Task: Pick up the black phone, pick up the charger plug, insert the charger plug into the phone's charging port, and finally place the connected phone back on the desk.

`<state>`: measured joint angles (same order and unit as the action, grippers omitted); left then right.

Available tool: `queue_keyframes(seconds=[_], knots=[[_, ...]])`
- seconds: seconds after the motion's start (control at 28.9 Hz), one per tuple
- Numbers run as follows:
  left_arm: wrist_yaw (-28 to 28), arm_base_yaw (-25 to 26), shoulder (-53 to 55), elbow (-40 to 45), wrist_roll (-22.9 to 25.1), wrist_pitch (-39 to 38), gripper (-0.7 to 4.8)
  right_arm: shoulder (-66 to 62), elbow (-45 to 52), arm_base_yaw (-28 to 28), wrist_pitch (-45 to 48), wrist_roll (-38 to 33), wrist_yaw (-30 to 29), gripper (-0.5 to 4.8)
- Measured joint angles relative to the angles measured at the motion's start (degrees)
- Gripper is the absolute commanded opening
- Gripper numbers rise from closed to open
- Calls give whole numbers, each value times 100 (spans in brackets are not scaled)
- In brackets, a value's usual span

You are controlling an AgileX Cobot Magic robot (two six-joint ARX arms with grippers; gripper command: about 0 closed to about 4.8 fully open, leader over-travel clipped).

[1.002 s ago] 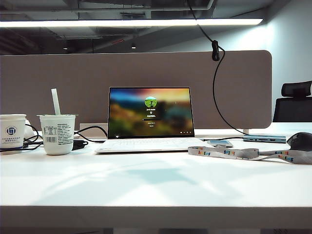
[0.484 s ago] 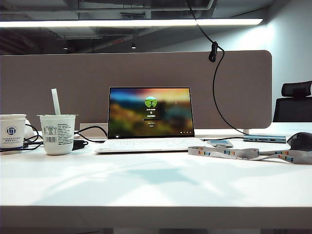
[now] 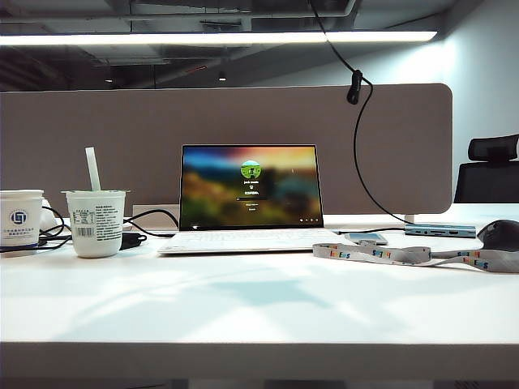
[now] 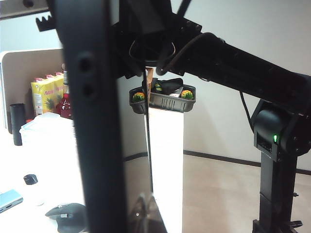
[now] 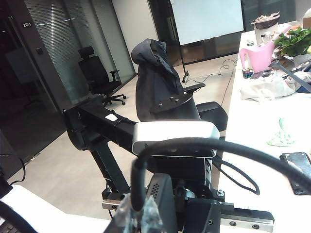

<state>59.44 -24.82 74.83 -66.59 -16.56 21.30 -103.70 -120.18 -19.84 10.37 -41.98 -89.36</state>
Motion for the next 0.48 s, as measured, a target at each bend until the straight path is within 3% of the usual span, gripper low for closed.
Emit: queue_keyframes(seconds=[0.48], knots=[[-2, 4, -61, 0, -116, -81, -7, 2, 2, 85, 0, -2, -9, -6]])
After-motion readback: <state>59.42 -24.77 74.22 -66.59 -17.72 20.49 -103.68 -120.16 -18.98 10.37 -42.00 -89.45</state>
